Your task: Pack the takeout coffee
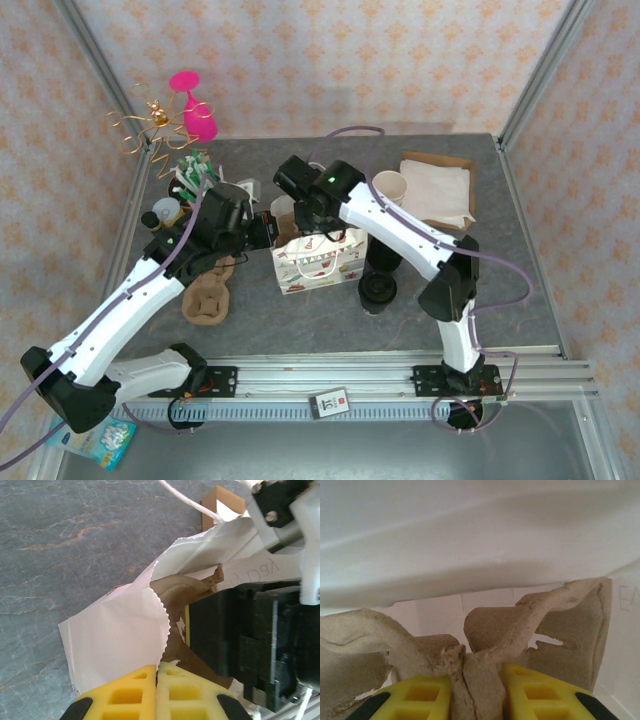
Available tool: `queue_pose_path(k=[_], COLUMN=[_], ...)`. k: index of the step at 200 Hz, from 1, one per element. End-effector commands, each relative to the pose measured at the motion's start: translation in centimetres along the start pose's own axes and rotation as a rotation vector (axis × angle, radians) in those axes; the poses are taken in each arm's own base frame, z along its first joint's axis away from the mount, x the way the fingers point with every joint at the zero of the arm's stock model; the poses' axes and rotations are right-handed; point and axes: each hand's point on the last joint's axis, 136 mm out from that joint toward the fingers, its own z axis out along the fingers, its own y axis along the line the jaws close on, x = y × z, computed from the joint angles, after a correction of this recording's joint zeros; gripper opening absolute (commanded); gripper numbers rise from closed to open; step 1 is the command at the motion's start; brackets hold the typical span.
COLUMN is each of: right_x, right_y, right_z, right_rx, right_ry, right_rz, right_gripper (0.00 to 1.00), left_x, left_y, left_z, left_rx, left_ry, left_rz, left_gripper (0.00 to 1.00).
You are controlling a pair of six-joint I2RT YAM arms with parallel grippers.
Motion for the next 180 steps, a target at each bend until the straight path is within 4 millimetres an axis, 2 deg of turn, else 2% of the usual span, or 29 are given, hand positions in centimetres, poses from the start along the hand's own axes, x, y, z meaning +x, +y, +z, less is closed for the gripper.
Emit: queue_pose_path(k=[1, 11, 49, 75, 124, 180], right_x=[-0.1, 0.1, 0.7, 1.2, 1.9, 3.1], right_y=[0.2, 0.3, 0.6, 1.3, 1.1, 1.4], right_z=[0.6, 0.9, 2.0, 2.9, 4.4, 5.8], right_rx=[0.024, 0.026, 0.025, 0.001, 0.031, 0.016], right_ry=[-0.002, 0.01, 0.047, 0.075, 0.107, 0.152], right_rz=[0.001, -0.001, -0.008, -0.008, -0.021, -0.03], right_gripper=[0.26, 0.26, 0.26, 0.26, 0.27, 0.31], left_x=[-0.4, -0.5, -0.6, -0.2, 0.1, 0.3], left_y=[0.8, 0.7, 1.3, 0.7, 0.7, 1.7], left_z=[-0.7, -0.8, -1.0, -0.6, -0.2, 0.5], left_rx=[-0.029, -0.025, -0.059, -0.019, -0.009, -0.062], left_ry=[-0.031, -0.037, -0.05, -0.032, -0.018, -0.02], left_rz=[-0.02, -0.023, -0.023, -0.041, -0.045, -0.049], left_gripper=[0.03, 0.0, 0.0, 0.0, 0.0, 0.0])
